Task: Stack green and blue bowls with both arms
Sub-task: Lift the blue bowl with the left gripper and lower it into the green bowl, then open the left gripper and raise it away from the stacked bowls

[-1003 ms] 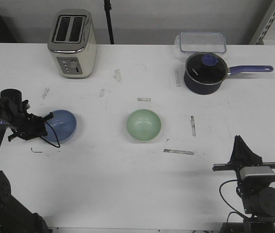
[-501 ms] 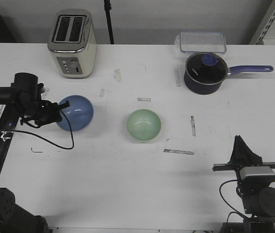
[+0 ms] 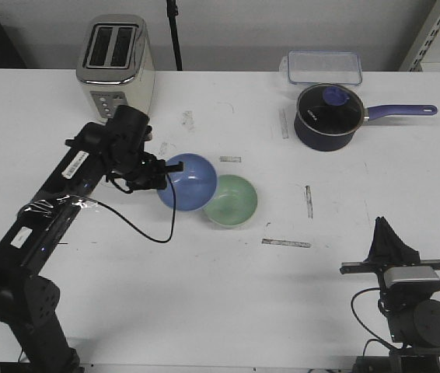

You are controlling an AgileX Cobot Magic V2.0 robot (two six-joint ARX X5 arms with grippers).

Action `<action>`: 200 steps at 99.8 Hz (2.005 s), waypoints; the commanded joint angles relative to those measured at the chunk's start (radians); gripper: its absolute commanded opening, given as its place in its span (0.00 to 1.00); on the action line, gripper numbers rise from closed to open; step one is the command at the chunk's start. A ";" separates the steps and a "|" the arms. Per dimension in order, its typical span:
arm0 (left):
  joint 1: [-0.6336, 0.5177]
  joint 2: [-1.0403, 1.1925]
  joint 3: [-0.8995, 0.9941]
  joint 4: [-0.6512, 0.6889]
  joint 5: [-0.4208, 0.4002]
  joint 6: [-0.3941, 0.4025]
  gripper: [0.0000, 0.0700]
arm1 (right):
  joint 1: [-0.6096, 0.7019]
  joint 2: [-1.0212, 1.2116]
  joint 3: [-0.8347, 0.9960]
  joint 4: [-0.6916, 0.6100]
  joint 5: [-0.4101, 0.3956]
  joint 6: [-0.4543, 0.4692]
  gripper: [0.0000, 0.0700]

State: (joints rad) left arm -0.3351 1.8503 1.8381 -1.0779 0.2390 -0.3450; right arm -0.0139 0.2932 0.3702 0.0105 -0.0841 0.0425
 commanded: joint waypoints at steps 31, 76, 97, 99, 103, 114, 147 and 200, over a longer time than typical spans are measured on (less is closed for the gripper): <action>-0.155 0.228 0.236 -0.019 0.006 -0.012 0.00 | 0.000 0.000 0.002 0.011 -0.001 0.013 0.01; -0.189 0.289 0.236 -0.004 0.006 0.000 0.00 | 0.000 0.000 0.002 0.011 -0.001 0.013 0.01; -0.193 0.296 0.236 0.011 0.006 0.000 0.03 | 0.000 0.000 0.002 0.011 -0.001 0.013 0.01; -0.193 0.296 0.236 0.012 0.006 0.000 0.05 | 0.000 0.000 0.002 0.011 -0.001 0.013 0.01; -0.194 0.296 0.236 0.010 0.006 0.000 0.10 | 0.000 0.000 0.002 0.011 -0.001 0.013 0.01; -0.194 0.295 0.236 0.004 0.008 -0.001 0.14 | 0.000 0.000 0.002 0.011 -0.001 0.013 0.01; -0.193 0.230 0.237 -0.003 0.025 -0.008 0.35 | 0.000 0.000 0.002 0.011 -0.001 0.013 0.01; -0.114 0.060 0.234 0.054 0.023 0.059 0.35 | 0.000 0.000 0.002 0.012 -0.001 0.013 0.01</action>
State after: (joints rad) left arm -0.4557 1.9202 2.0449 -1.0454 0.2611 -0.3378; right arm -0.0139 0.2932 0.3702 0.0105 -0.0841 0.0425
